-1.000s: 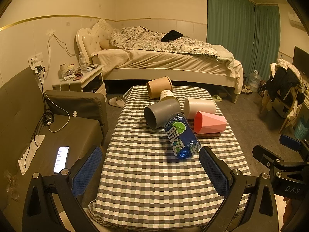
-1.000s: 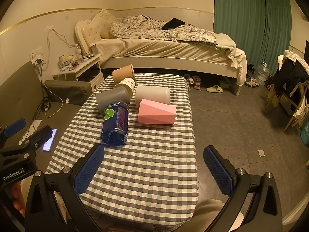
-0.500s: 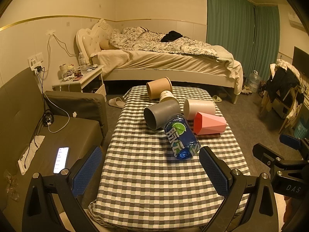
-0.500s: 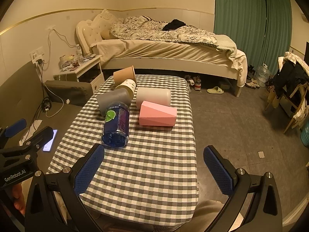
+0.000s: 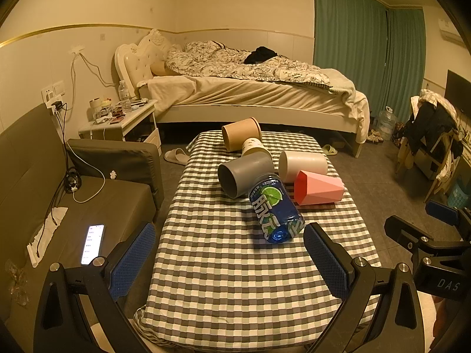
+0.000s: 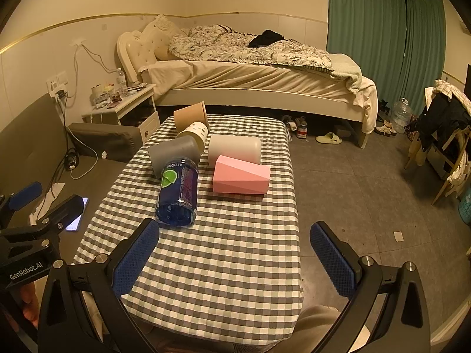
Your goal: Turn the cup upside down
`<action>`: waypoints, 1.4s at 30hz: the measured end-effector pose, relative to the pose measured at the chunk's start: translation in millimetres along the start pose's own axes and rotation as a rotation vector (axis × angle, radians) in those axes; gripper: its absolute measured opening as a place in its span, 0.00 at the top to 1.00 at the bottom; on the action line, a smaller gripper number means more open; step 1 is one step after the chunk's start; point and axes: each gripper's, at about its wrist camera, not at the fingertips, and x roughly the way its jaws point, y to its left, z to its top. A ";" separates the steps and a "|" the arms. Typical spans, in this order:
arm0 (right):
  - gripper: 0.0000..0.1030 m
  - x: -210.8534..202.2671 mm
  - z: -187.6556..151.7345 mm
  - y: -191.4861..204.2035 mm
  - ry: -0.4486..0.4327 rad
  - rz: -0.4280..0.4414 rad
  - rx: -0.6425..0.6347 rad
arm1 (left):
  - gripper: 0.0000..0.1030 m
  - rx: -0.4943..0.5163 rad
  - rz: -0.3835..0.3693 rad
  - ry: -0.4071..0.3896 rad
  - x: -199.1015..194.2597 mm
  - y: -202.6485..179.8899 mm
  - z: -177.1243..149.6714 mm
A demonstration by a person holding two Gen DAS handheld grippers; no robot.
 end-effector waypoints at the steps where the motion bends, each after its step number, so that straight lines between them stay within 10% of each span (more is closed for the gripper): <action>1: 0.00 0.0 0.0 0.2 0.000 0.000 -0.001 | 0.00 0.000 -0.001 0.000 0.1 0.0 0.0; 42: 0.00 -5.1 7.0 10.4 -0.002 0.010 -0.003 | 0.00 -0.001 -0.003 0.001 1.4 -0.7 -1.1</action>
